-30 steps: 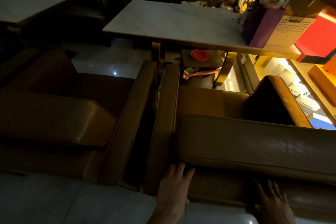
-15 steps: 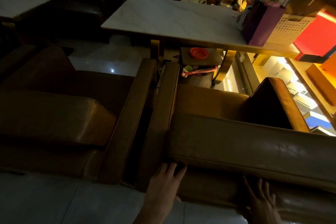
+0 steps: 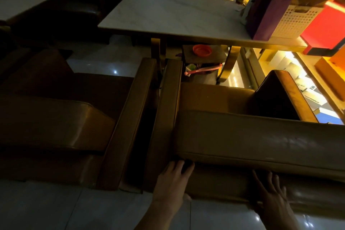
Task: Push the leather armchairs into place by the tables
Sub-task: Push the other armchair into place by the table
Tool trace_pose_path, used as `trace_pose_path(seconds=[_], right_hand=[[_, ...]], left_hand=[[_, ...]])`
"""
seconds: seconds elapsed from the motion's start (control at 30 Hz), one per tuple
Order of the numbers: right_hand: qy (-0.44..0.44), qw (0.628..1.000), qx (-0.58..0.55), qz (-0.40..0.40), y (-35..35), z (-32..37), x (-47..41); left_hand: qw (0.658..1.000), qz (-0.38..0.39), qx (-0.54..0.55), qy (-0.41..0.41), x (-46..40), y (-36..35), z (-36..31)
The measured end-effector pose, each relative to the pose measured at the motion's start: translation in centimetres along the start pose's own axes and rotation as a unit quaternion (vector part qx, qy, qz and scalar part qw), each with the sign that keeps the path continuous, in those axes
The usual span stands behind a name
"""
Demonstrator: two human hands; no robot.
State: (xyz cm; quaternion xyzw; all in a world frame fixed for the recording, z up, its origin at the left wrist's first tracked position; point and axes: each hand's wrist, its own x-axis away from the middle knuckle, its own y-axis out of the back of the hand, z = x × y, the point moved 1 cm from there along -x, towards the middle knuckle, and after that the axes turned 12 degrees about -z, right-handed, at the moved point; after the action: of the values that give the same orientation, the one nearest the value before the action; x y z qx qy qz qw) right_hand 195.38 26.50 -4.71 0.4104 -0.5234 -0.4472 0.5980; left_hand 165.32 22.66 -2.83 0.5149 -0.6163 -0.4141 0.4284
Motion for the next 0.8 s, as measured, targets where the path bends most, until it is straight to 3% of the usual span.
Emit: trace_pose_path(seconds=[0.8], right_hand=[[0.036,0.998,-0.003,-0.058,-0.2,-0.5,1.6]], left_hand=[[0.999,-0.019,0.007,0.043,1.3,-0.8,-1.0]])
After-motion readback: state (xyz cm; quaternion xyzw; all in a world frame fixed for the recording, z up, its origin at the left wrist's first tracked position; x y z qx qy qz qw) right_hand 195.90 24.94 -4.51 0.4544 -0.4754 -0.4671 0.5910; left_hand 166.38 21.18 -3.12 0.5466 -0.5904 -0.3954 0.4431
